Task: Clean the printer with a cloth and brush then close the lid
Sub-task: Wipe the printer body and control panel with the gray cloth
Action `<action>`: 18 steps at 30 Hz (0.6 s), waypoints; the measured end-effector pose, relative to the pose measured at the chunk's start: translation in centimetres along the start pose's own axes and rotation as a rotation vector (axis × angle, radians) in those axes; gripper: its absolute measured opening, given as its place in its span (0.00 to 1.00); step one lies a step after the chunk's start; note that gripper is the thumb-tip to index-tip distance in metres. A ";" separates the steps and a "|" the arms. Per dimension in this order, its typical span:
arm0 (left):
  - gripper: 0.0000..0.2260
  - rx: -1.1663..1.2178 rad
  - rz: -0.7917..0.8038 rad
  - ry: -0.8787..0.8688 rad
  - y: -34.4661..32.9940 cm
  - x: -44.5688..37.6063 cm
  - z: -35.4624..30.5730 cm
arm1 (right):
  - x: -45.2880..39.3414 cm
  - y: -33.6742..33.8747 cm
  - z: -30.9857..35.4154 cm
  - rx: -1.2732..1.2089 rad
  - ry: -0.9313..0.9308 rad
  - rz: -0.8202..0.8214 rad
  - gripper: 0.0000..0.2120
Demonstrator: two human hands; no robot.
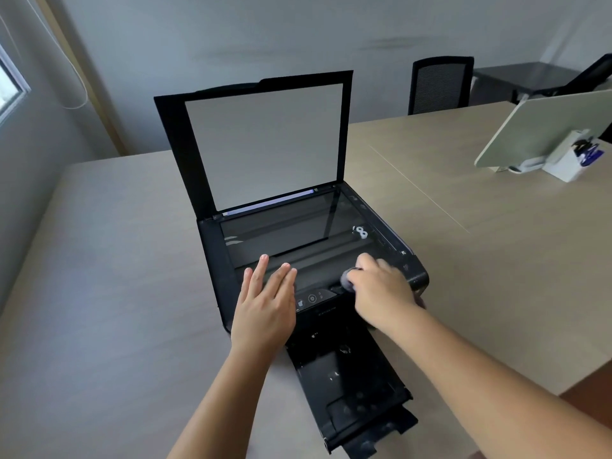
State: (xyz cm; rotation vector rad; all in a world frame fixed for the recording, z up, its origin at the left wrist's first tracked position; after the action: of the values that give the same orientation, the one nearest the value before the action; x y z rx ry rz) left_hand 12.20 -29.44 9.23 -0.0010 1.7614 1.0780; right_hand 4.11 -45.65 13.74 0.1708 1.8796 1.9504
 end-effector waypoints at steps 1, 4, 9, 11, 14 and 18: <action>0.15 -0.005 0.008 0.004 0.0 -0.1 0.0 | 0.3 -0.4 1.2 -0.032 0.038 -0.004 0.11; 0.15 -0.005 0.034 0.033 -0.1 -0.1 0.0 | 0.7 -1.2 0.9 -0.061 0.025 -0.006 0.08; 0.17 -0.006 0.059 0.038 0.1 0.0 0.0 | 0.2 -0.8 -3.0 -0.002 -0.106 -0.002 0.08; 0.17 -0.014 0.065 0.031 0.0 0.0 0.0 | 0.2 -0.9 -1.4 -0.102 -0.090 0.012 0.07; 0.17 -0.011 0.066 0.037 0.1 0.0 -0.1 | 0.7 -1.8 0.6 -0.225 -0.049 0.063 0.10; 0.16 0.000 0.065 0.038 0.2 -0.1 -0.2 | 0.5 -0.6 -1.8 -0.156 -0.091 0.167 0.11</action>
State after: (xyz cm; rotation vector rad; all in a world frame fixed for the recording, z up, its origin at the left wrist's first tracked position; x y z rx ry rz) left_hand 12.01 -29.45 9.46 0.0360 1.8057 1.1311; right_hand 3.15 -47.11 12.98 0.3740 1.6948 2.1519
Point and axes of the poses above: each hand's wrist, its own x-axis away from the middle knuckle, its own y-axis out of the back of the hand, z = x × y, the point moved 5 cm from there along -x, towards the middle knuckle, and after that the axes turned 11 degrees about -z, right-handed, at the moved point
